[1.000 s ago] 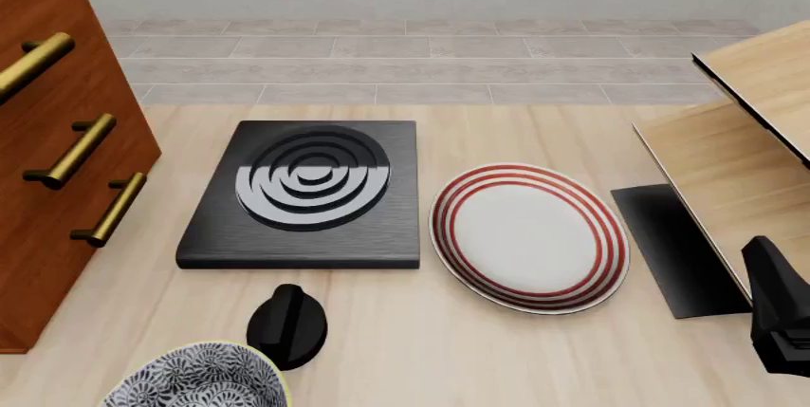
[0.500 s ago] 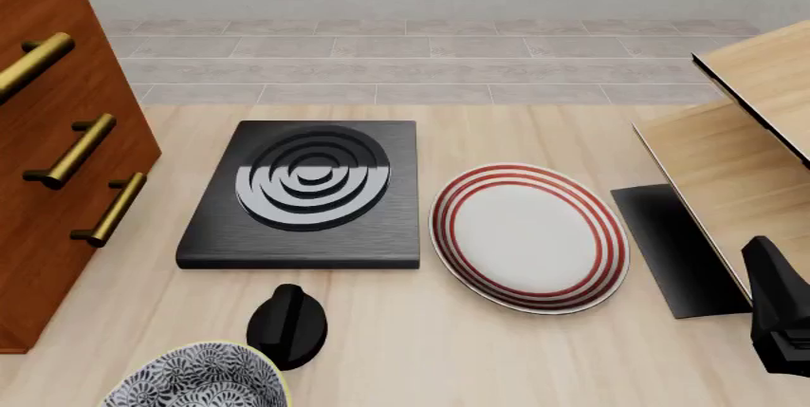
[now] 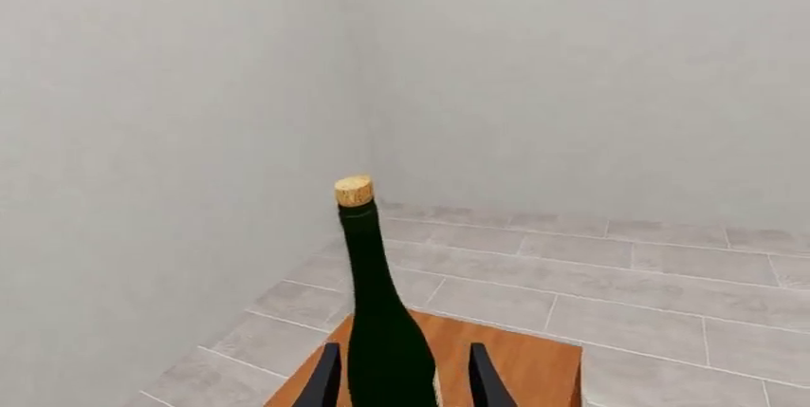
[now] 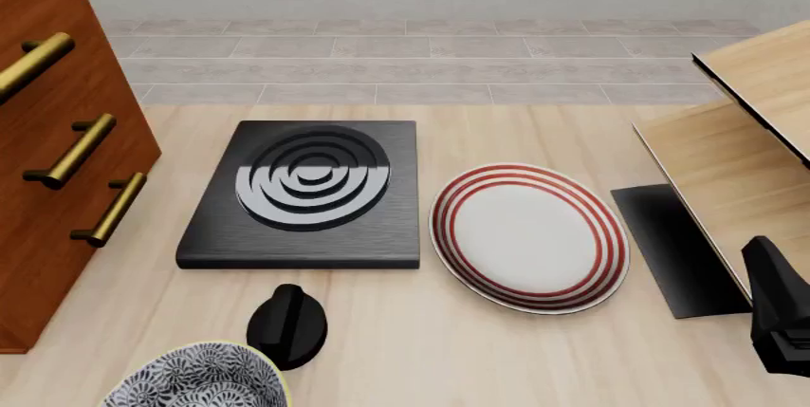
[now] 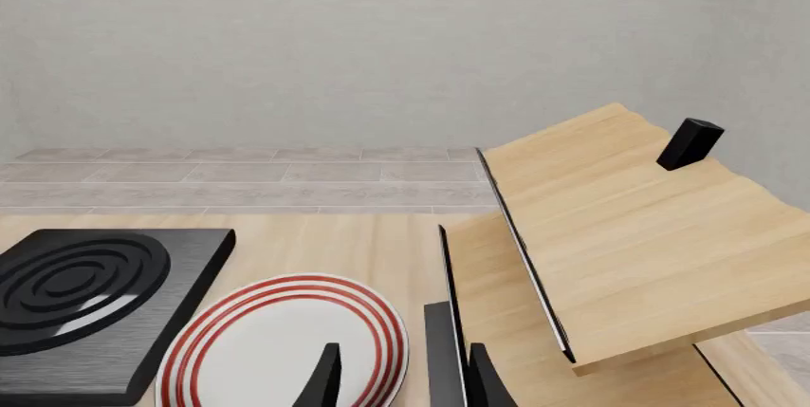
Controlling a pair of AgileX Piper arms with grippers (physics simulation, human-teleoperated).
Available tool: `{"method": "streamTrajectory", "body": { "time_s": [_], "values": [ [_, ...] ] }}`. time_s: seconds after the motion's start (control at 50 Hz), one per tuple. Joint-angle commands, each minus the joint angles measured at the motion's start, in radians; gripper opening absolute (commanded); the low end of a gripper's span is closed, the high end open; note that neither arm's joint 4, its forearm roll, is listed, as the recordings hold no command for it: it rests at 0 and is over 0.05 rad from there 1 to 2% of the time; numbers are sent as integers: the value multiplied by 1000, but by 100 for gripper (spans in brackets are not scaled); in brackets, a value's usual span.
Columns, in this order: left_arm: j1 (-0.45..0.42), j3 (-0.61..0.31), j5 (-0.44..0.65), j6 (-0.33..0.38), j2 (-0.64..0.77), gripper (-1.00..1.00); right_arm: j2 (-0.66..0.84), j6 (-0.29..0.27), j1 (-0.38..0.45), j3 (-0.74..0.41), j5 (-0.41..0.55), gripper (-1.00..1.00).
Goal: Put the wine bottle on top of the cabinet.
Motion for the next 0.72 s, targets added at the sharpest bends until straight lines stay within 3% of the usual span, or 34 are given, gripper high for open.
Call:
{"method": "streamTrajectory", "body": {
  "time_s": [0.02,0.42,0.52,0.72],
  "values": [
    [-31,47,45,-3,-114,100,0,0,0,0,0,100],
    [-72,100,141,-29,-313,100,0,0,0,0,0,100],
    [-97,106,184,-68,-378,100,0,0,0,0,0,100],
    [-137,78,262,-87,-481,100,0,0,0,0,0,100]
  ]
}}
